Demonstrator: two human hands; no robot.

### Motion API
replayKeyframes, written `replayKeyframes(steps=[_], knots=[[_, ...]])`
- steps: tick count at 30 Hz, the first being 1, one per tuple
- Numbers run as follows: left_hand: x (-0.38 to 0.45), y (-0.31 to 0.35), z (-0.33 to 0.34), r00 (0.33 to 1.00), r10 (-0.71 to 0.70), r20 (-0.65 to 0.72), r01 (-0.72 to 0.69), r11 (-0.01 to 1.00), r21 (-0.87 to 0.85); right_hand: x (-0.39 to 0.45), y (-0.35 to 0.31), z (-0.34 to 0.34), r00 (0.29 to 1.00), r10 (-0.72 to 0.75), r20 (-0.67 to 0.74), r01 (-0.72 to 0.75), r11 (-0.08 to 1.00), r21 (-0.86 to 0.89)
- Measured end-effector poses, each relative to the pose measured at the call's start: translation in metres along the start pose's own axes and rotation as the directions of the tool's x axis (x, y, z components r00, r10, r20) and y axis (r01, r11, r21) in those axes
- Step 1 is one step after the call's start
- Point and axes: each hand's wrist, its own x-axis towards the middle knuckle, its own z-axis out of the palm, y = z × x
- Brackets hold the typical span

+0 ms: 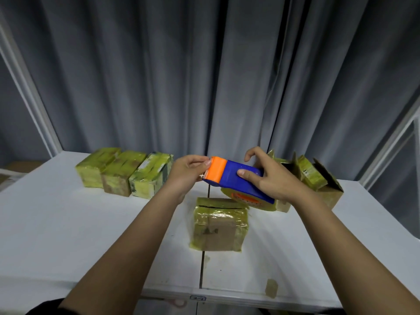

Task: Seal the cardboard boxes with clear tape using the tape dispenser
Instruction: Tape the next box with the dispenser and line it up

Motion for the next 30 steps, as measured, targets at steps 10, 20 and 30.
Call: replayKeyframes(steps=[10, 20, 30], knots=[[0.011, -0.004, -0.006, 0.99, -0.131, -0.048, 0.132, 0.991, 0.017, 0.012, -0.019, -0.004, 0.96, -0.041, 0.278, 0.132, 0.94, -0.315], [0.005, -0.023, -0.014, 0.979, -0.196, -0.061, 0.193, 0.98, -0.044, 0.0, 0.006, 0.004, 0.971, -0.21, -0.11, 0.224, 0.965, 0.135], [0.0, -0.041, -0.023, 0.94, -0.339, -0.044, 0.328, 0.931, -0.161, 0.019, -0.01, 0.001, 0.94, -0.24, 0.243, 0.302, 0.915, -0.267]])
